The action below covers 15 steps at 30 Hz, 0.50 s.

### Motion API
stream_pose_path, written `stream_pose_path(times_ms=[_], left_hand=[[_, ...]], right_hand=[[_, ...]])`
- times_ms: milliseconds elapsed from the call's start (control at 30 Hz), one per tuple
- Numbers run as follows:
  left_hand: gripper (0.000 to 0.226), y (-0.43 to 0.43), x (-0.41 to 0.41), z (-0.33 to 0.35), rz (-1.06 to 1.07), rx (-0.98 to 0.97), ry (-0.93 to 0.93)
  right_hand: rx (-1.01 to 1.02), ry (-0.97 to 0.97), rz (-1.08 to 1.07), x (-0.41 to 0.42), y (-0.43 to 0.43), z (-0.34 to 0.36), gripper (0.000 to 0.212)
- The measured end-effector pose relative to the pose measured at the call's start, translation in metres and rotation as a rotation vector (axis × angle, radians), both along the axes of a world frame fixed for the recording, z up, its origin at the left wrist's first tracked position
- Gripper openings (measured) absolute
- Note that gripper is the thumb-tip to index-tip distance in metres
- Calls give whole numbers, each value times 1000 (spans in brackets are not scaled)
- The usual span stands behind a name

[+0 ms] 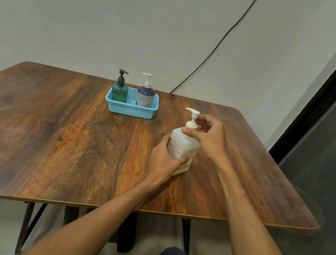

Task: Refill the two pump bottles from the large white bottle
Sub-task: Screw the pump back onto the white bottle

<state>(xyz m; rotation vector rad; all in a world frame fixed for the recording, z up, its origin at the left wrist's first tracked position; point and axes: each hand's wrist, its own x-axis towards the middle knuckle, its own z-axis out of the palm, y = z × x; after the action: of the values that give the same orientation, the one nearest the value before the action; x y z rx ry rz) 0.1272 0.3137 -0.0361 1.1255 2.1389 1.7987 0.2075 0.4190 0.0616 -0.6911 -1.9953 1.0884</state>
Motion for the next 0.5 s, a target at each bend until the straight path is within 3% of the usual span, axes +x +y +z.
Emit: stream_pose_path(times_ms=[100, 333, 500], left_hand=[[70, 0, 1, 0, 39, 11, 9], [70, -2, 8, 4, 100, -33, 23], [75, -7, 5, 7, 70, -42, 17]], right_hand=[[-6, 1, -39, -1, -1, -1, 27], [26, 43, -203, -11, -13, -5, 44], [-51, 6, -26, -1, -7, 0, 42]])
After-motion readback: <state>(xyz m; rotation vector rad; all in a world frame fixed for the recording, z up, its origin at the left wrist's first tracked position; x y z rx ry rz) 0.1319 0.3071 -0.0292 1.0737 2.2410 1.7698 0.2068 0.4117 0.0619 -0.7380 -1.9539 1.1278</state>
